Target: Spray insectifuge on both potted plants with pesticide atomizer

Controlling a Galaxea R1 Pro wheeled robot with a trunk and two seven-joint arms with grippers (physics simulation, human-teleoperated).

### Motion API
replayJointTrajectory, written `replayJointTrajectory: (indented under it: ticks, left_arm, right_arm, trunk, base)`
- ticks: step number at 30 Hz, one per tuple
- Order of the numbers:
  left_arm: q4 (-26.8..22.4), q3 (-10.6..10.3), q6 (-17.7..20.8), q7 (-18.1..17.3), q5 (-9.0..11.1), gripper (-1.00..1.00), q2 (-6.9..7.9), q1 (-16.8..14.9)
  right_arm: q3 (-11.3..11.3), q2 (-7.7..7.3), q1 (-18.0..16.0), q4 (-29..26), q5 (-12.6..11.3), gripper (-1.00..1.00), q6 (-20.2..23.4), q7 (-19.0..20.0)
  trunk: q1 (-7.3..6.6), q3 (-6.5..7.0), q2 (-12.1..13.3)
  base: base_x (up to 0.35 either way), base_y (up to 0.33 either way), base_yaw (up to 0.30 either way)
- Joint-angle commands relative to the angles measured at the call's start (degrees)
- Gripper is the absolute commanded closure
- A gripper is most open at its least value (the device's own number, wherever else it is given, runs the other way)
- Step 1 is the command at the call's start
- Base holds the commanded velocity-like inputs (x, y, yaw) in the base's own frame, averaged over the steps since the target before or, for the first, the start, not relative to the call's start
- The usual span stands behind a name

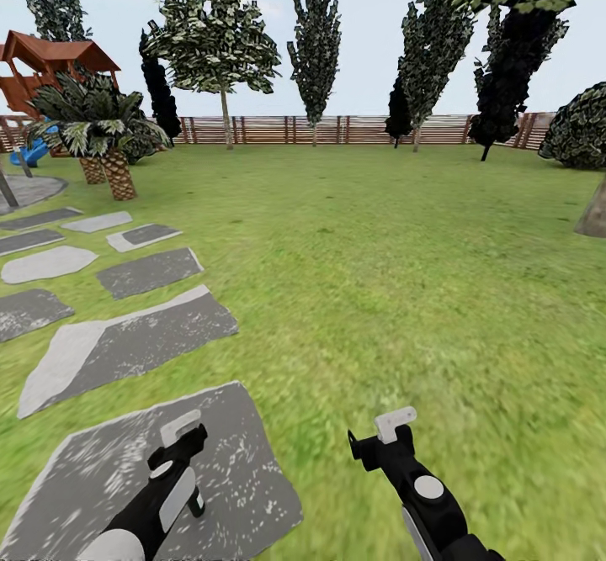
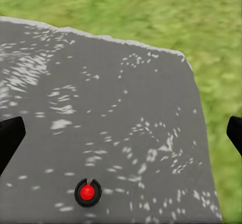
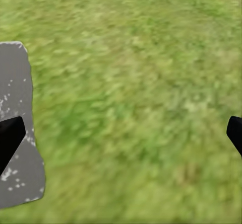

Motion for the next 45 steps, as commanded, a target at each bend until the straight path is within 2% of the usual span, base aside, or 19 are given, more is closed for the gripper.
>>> replayJointTrajectory:
  ticks: [1, 3, 5, 8, 9, 11, 14, 15, 17, 18, 19, 26, 33, 40, 45]
  left_arm:
    - [0.11, -0.04, 0.0, -0.02, -0.04, -1.0, 0.0, -0.05]
    - [0.22, -0.17, 0.0, -0.05, -0.13, -1.0, 0.06, -0.1]
    - [0.29, -0.79, -0.08, -0.06, -1.52, -1.0, 0.26, -0.1]
    - [1.87, -1.41, -0.62, -0.33, -7.98, -1.0, 0.29, -0.12]
    - [2.25, -1.46, -0.78, -0.46, -8.99, -1.0, 0.3, -0.11]
    - [2.5, -1.48, -1.0, -0.62, -9.63, -1.0, 0.31, -0.1]
    - [2.64, -1.5, -1.33, -0.72, -10.11, -1.0, 0.23, -0.1]
    - [2.66, -1.5, -1.38, -0.74, -10.19, -1.0, 0.21, -0.1]
    - [2.67, -1.5, -1.4, -0.75, -10.21, -1.0, 0.3, -0.1]
    - [2.67, -1.5, -1.4, -0.75, -10.21, -1.0, 0.34, -0.09]
    - [2.67, -1.5, -1.41, -0.75, -10.21, -1.0, 0.36, -0.11]
    - [2.81, -1.5, -3.26, -0.75, -10.16, -1.0, 0.62, -0.09]
    - [2.88, -1.5, -4.96, -0.75, -10.15, -1.0, 0.97, -0.08]
    - [2.95, -1.57, -5.27, -0.8, -10.13, -1.0, 0.89, -0.07]
    - [2.97, -1.52, -5.28, -4.45, -9.97, -1.0, 0.65, -0.09]
  right_arm:
    - [0.0, -0.01, 0.0, 0.0, 0.0, -1.0, 0.03, 0.0]
    - [0.05, 0.0, 0.0, 0.0, 0.0, -1.0, 0.11, 0.0]
    - [0.08, 0.03, 0.0, 0.0, 0.0, -1.0, 0.38, 0.0]
    - [0.04, -0.14, -0.03, 0.0, 0.0, -1.0, 0.7, 0.0]
    - [-0.12, -0.31, -0.36, 0.0, -0.02, -1.0, 1.07, 0.0]
    - [-1.01, -0.38, -1.81, -0.02, -0.07, -1.0, 3.12, 0.03]
    - [-4.49, -0.26, -15.48, -0.03, -0.79, -1.0, 15.32, 0.62]
    - [-6.49, -0.19, -23.25, 0.11, -1.21, -1.0, 23.54, 0.89]
    - [-7.74, -0.13, -31.24, 0.43, -1.95, -1.0, 29.02, 1.47]
    - [-8.01, -0.12, -34.49, 0.48, -2.39, -1.0, 30.44, 1.85]
    - [-7.97, -0.11, -35.3, 0.45, -2.51, -1.0, 30.74, 2.09]
    - [-8.22, 0.06, -36.52, 0.5, -2.79, -1.0, 30.03, 5.05]
    - [-7.96, 0.0, -36.17, 1.67, -2.77, -1.0, 30.31, 3.66]
    - [-7.85, -0.34, -35.35, 5.36, -2.52, -1.0, 30.73, 3.24]
    - [-7.82, -0.25, -34.96, 6.02, -2.36, -1.0, 30.73, 3.33]
  trunk:
    - [0.23, -0.18, -0.42]
    - [0.67, -0.54, -1.22]
    - [1.1, -0.9, -2.02]
    - [1.76, -1.44, -3.22]
    - [1.98, -1.62, -3.63]
    - [2.42, -1.98, -4.43]
    - [3.08, -2.52, -5.63]
    - [3.3, -2.7, -6.03]
    - [3.55, -3.1, -6.45]
    - [3.57, -3.32, -6.46]
    - [3.6, -3.54, -6.47]
    - [3.78, -5.09, -6.57]
    - [3.96, -6.64, -6.66]
    - [4.14, -8.19, -6.75]
    - [4.27, -9.3, -6.82]
  base:
    - [0.0, 0.0, 0.0]
    - [0.0, 0.0, 0.0]
    - [0.0, 0.0, 0.0]
    - [0.0, 0.0, 0.0]
    - [0.0, 0.0, 0.0]
    - [0.0, 0.0, 0.0]
    - [0.0, 0.0, 0.0]
    - [0.0, 0.0, 0.0]
    - [0.0, 0.0, 0.0]
    - [0.0, 0.0, 0.0]
    - [0.0, 0.0, 0.0]
    - [0.0, 0.0, 0.0]
    - [0.0, 0.0, 0.0]
    - [0.0, 0.0, 0.0]
    - [0.0, 0.0, 0.0]
